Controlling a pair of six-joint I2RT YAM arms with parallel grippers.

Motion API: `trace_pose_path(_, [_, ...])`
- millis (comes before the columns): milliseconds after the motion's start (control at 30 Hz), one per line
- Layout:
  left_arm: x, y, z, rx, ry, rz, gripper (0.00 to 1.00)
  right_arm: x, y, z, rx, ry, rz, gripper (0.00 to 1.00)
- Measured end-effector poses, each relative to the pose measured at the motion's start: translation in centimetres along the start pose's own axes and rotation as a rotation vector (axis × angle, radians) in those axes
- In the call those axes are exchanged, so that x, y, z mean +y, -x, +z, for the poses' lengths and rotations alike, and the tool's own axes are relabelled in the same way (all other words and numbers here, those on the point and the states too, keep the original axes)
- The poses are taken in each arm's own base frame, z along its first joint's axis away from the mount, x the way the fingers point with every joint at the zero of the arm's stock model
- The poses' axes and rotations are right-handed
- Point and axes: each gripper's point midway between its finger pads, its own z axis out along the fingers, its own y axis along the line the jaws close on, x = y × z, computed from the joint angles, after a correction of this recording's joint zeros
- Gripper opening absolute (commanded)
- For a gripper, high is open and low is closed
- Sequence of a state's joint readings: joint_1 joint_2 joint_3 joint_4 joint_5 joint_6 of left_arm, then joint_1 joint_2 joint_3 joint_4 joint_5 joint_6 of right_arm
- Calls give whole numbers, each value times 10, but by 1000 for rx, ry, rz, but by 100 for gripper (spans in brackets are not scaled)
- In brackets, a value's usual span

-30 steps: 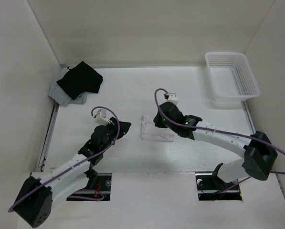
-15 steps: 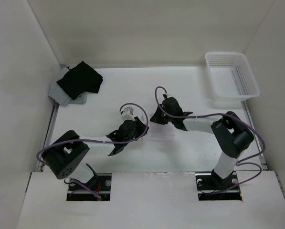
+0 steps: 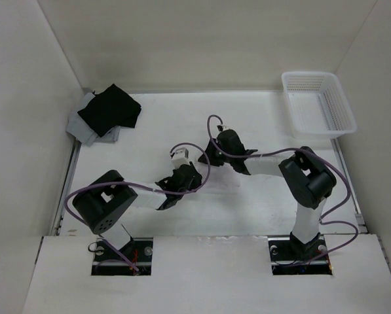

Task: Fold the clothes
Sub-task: Fold the tank top

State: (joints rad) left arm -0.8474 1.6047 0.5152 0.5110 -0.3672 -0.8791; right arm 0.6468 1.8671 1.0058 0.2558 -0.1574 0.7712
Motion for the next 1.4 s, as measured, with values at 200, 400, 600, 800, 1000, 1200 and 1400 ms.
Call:
trace_pose_path(200, [2, 0, -2, -2, 11, -22, 7, -16, -1, 10, 14, -26, 27, 20])
trace_pose_path(400, [7, -4, -22, 3, -3, -96, 7, -29, 9, 13, 1, -41, 71, 20])
trace_pose_path(600, [15, -13, -28, 43, 2, -164, 16, -26, 18, 16, -21, -27, 87, 22])
trace_pose_path(800, [19, -14, -41, 52, -18, -204, 26, -17, 26, 16, -39, -6, 98, 32])
trace_pose_path(1000, [9, 19, -70, -39, -80, -225, 30, 18, 53, -7, -93, 66, 83, 32])
trace_pose_path(1200, [9, 50, -95, -148, -89, -185, 28, 76, 95, -76, -237, 210, 11, 1])
trace_pose_path(1400, [17, 51, -96, -161, -59, -141, 17, 61, 76, -84, -236, 189, -22, 0])
